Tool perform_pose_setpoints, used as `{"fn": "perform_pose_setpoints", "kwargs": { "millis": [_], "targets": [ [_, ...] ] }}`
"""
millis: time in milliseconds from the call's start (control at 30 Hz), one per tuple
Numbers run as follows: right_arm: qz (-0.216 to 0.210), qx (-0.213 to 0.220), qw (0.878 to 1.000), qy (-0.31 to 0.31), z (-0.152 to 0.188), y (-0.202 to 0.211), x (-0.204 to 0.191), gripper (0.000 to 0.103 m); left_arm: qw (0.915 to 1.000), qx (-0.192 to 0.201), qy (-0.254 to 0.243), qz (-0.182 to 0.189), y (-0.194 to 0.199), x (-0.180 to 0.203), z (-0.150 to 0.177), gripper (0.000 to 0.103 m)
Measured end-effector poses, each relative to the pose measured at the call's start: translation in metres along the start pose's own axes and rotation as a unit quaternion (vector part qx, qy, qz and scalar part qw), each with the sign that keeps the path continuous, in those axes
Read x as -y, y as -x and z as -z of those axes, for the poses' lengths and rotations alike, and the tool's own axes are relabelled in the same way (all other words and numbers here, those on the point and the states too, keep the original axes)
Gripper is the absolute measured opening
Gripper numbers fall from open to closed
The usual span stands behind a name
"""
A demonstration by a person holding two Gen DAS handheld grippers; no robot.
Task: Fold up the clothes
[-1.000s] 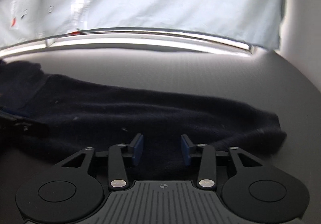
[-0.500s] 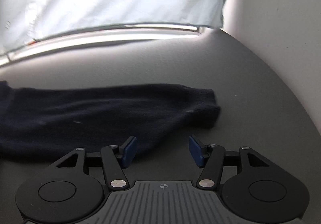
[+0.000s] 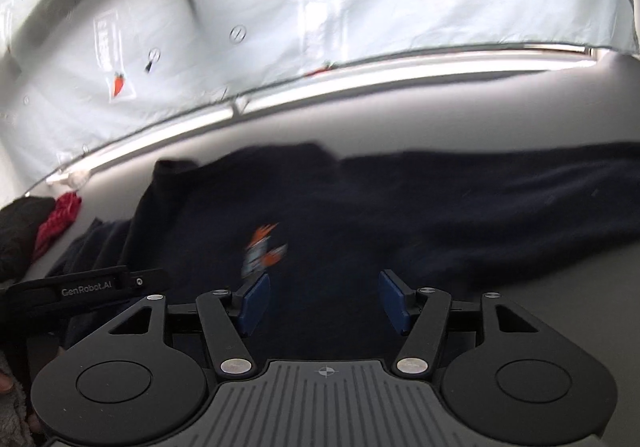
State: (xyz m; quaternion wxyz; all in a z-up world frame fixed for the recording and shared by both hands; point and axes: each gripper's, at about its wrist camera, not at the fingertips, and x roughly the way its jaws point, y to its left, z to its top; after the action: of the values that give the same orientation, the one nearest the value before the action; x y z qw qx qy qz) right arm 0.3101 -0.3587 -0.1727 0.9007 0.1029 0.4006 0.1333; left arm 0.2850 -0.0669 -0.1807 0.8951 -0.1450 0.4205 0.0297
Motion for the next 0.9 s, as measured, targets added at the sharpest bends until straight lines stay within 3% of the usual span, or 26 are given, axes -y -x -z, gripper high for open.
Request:
{"fn": "perform_pose_setpoints", "kwargs": {
  "millis": [133, 233, 300, 400, 533, 700, 733, 767, 833, 867, 900],
  "targets": [
    [0.023, -0.028, 0.999, -0.023, 0.025, -0.020, -0.054, 0.077, 0.9994, -0.019, 0.002, 0.029, 0.018, -0.063, -0.001, 0.068],
    [0.055, -0.025, 0.998, -0.024, 0.034, -0.029, -0.084, 0.080, 0.9978, 0.008, 0.005, 0.066, 0.050, -0.108, -0.020, 0.072],
    [0.067, -0.023, 0.997, -0.027, 0.037, -0.034, -0.100, 0.080, 0.9978, 0.038, 0.002, 0.055, 0.063, -0.128, -0.034, 0.075],
    [0.073, -0.025, 0.997, -0.026, 0.038, -0.039, -0.120, 0.080, 0.9975, 0.070, -0.013, -0.002, 0.064, -0.160, -0.058, 0.077],
    [0.078, -0.035, 0.996, -0.017, 0.039, -0.045, -0.139, 0.080, 0.9943, 0.053, -0.054, -0.076, 0.032, -0.191, -0.068, 0.077],
    [0.084, -0.045, 0.995, 0.005, 0.041, -0.053, -0.156, 0.080, 0.9966, 0.013, -0.065, -0.049, 0.003, -0.203, -0.057, 0.078],
    [0.089, -0.046, 0.995, 0.013, 0.042, -0.055, -0.158, 0.080, 0.9963, 0.015, -0.068, -0.051, 0.001, -0.201, -0.054, 0.073],
    [0.096, -0.046, 0.994, 0.018, 0.042, -0.055, -0.160, 0.080, 0.9959, 0.018, -0.069, -0.055, 0.000, -0.197, -0.050, 0.055],
    [0.105, -0.047, 0.993, 0.019, 0.042, -0.055, -0.161, 0.080, 0.9942, 0.017, -0.065, -0.084, -0.003, -0.194, -0.050, 0.038],
    [0.106, -0.047, 0.993, 0.016, 0.042, -0.055, -0.160, 0.080, 0.9939, 0.014, -0.062, -0.090, -0.004, -0.195, -0.053, 0.024],
    [0.108, -0.049, 0.993, 0.011, 0.041, -0.055, -0.158, 0.080, 0.9926, 0.013, -0.055, -0.107, -0.001, -0.195, -0.056, 0.021]
  ]
}}
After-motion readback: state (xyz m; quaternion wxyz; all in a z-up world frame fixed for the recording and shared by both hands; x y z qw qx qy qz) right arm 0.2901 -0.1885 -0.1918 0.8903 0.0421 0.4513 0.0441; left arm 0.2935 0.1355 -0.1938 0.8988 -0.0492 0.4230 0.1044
